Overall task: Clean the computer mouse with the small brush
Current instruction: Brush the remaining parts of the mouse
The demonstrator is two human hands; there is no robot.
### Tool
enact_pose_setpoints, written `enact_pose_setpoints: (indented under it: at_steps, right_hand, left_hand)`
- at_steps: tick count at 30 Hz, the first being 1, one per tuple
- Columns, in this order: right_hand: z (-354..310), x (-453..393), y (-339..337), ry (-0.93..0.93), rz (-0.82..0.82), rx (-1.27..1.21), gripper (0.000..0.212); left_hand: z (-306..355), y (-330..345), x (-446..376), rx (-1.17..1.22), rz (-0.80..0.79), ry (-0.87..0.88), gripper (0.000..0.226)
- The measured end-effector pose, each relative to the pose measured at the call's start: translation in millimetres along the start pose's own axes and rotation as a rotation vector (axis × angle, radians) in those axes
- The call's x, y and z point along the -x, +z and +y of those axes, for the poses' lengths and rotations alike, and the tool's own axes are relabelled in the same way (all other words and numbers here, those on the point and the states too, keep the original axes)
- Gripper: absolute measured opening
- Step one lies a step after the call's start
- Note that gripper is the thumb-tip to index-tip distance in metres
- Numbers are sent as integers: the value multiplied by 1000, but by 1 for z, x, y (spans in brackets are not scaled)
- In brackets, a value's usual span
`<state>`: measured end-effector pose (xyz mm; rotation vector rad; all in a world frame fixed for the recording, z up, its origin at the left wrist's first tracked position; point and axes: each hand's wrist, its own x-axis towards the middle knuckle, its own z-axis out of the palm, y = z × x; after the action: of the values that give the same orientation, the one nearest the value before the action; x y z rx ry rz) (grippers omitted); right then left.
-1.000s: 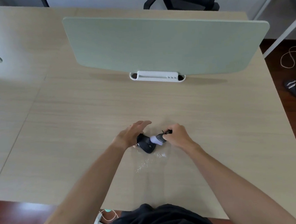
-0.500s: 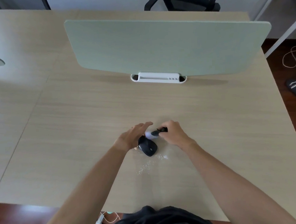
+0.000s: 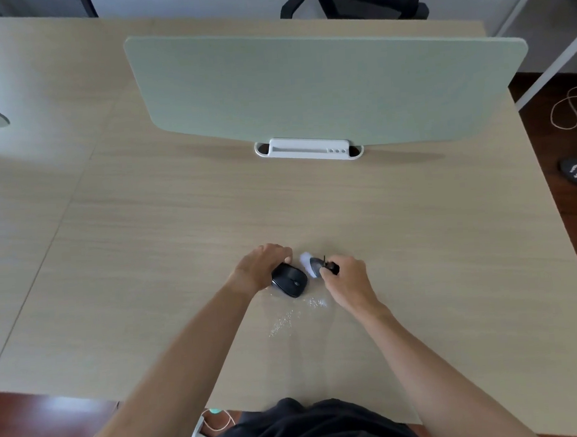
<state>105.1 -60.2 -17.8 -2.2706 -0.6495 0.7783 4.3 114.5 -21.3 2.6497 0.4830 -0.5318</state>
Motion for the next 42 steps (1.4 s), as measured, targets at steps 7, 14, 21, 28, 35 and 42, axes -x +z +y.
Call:
enact_pose_setpoints:
  at_steps: [7,14,21,28,35,42]
  right_hand:
    - [11,12,5,116,-159,-39,23]
    - [1,15,9,95,-112,-79,26]
    - [4,19,10,154,-4,-199,29]
    - [-4,25,22,92,-156,-141,25]
    - [-6,18,23,29,66,-160,33]
    - [-2,17,35,84,-39,-244,20]
  left_hand:
    - [3,2,0,39,41,-59,44]
    - [5,4,3,98,69,-118,40]
    - [7,3,8,206,83,-222,41]
    - [14,0,8,159,44,-315,53]
    - [16,-1,10,169,28,-353,79]
    - [15,-3,12,190,46,-366,75]
